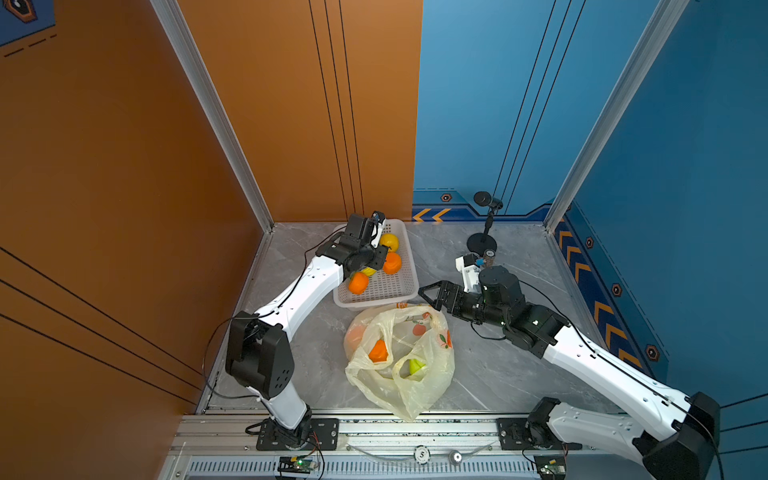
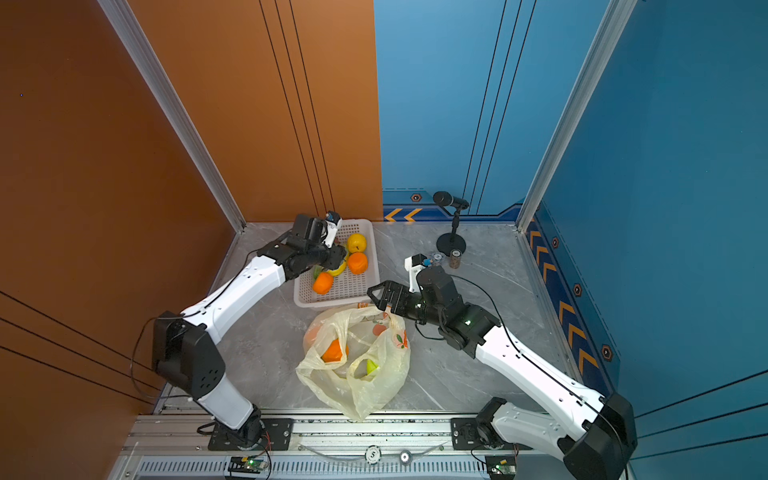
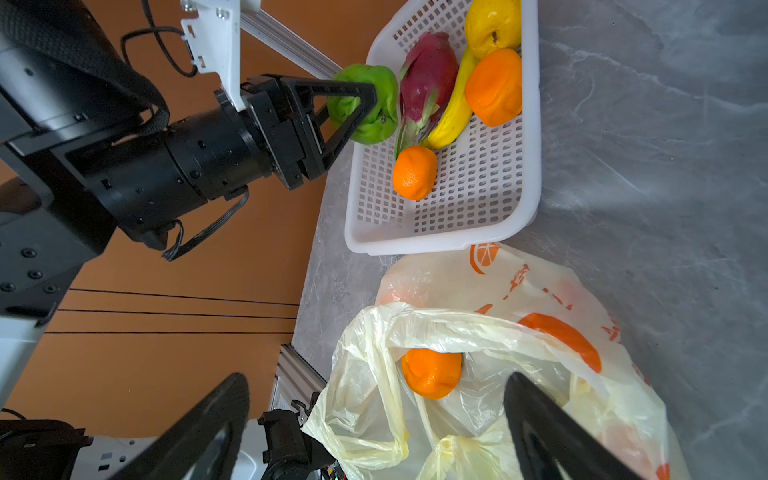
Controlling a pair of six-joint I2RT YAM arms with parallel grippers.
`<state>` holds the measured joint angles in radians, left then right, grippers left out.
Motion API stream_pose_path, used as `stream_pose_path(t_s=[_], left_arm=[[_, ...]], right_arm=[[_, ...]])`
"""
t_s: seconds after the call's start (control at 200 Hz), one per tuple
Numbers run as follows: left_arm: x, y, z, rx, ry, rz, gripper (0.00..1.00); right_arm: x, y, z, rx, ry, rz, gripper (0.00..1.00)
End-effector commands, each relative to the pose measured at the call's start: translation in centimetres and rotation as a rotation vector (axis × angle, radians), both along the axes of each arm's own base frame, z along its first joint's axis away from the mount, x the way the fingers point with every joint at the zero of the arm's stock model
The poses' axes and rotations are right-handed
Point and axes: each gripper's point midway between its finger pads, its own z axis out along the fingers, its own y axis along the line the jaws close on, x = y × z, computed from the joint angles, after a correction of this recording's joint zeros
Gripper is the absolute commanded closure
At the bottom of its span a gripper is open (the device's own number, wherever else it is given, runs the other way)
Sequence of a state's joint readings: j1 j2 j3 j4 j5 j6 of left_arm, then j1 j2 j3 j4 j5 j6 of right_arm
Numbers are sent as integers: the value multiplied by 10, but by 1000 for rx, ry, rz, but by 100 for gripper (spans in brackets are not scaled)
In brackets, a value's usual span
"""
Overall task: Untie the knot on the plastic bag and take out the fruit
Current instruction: 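Carry the green fruit to the basket with the left gripper while the right draws back, then release the green fruit in the basket and move both grippers to the bag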
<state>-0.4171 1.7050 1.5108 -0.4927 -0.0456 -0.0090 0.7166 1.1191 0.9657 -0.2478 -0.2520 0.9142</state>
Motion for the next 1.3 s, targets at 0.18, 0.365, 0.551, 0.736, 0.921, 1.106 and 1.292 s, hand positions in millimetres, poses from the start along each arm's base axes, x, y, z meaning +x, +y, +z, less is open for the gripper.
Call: stream_pose_path(t_s=[0.18,0.365,0.551,0.736,0.921,1.106,1.292], left_arm=[[-4,-2,-57,49,209,-35,60],[-1,0,-91,113,303,-51,60],[4,-1,-115,142,354,-62,56],[6,-1,-122,152,367,-56,37],[5,-3,-105,149,330,-51,19],[1,0,-77,131,273,-31,15],[-13,2,-37,78,208,-25,15]], right_arm=[[6,7,1,-39,2,-21,3],[7,6,-1,-61,7,-22,3],[8,7,-3,-65,9,-24,3],[7,5,-1,-71,4,-22,3],[4,0,6,-72,-15,-24,3],[0,-3,11,-61,-28,-25,3],[-4,-5,8,-59,-35,-26,3]])
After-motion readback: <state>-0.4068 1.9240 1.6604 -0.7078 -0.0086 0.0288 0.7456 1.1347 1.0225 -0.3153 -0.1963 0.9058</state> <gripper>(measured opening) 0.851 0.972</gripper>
